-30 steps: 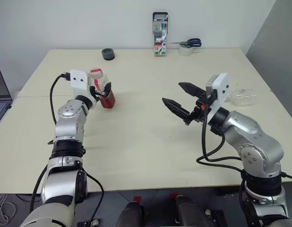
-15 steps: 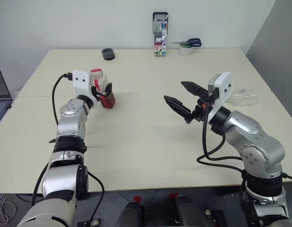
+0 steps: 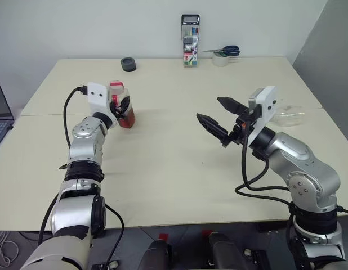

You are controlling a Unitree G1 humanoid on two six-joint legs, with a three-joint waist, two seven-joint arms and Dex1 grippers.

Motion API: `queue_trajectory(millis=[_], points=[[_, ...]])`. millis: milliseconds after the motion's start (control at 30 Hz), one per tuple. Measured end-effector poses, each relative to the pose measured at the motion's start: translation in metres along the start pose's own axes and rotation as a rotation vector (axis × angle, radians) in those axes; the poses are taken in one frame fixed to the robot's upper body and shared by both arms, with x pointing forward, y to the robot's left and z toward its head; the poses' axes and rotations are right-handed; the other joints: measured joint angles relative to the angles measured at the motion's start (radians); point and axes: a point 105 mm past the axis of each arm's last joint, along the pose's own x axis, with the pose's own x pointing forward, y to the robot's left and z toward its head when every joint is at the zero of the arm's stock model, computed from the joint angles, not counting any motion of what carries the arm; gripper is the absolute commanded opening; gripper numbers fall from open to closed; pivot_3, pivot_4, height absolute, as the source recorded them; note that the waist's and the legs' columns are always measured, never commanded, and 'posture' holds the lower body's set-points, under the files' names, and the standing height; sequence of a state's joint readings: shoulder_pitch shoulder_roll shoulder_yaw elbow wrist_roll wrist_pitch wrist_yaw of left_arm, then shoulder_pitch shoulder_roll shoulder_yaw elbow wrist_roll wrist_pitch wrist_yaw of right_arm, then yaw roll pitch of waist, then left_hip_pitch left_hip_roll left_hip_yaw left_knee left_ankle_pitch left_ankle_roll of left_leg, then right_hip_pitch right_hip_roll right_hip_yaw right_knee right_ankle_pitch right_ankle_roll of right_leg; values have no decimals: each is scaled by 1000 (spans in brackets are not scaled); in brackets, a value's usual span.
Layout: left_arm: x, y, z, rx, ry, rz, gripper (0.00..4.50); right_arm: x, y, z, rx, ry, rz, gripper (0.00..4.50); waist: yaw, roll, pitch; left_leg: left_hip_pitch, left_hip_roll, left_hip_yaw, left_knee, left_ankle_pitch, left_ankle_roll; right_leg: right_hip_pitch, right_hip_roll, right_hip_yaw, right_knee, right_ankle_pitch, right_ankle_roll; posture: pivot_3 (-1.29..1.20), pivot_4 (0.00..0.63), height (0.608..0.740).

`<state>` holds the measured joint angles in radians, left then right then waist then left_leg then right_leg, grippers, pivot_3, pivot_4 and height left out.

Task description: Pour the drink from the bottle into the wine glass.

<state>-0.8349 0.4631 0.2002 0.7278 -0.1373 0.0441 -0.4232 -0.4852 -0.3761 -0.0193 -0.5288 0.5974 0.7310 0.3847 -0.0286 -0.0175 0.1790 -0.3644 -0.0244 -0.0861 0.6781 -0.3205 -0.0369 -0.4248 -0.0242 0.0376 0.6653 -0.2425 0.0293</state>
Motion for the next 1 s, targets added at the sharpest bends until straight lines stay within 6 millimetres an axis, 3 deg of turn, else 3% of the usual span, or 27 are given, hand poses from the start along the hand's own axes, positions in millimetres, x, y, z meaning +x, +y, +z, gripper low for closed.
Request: queue_trajectory(millis=[133, 333, 467, 633, 1000], points=[[0, -13, 4, -14, 6, -56, 1869, 1, -5, 3, -32, 6, -32, 4500, 0, 0, 0, -1, 0, 0, 0, 0, 0, 0, 0, 0, 0, 0, 0, 0, 150, 740], [-12, -117, 40, -51, -64, -541, 1869, 15, -3, 23, -71, -23, 2, 4500, 1, 0, 0, -2, -1, 0, 1, 0, 0, -1, 0, 0, -1, 0, 0, 0, 150, 740], [-31, -154, 52, -29, -62, -782, 1869, 17, -4, 26, -57, -9, 10, 4500, -10, 0, 0, -1, 1, 1, 0, 0, 0, -1, 1, 2, 1, 0, 0, 0, 150, 740], [-48, -171, 54, -10, -50, -961, 1869, 18, -1, 26, -28, 25, 38, 4500, -10, 0, 0, -1, 1, 1, 0, 0, 0, -1, 1, 1, 1, 0, 0, 0, 150, 740], [-49, -179, 61, 12, -87, -1043, 1869, 23, 11, 24, 18, 29, 40, 4500, -4, 0, 0, -1, 0, 1, 0, 0, 0, -1, 1, 1, 0, 0, 0, 0, 150, 740]])
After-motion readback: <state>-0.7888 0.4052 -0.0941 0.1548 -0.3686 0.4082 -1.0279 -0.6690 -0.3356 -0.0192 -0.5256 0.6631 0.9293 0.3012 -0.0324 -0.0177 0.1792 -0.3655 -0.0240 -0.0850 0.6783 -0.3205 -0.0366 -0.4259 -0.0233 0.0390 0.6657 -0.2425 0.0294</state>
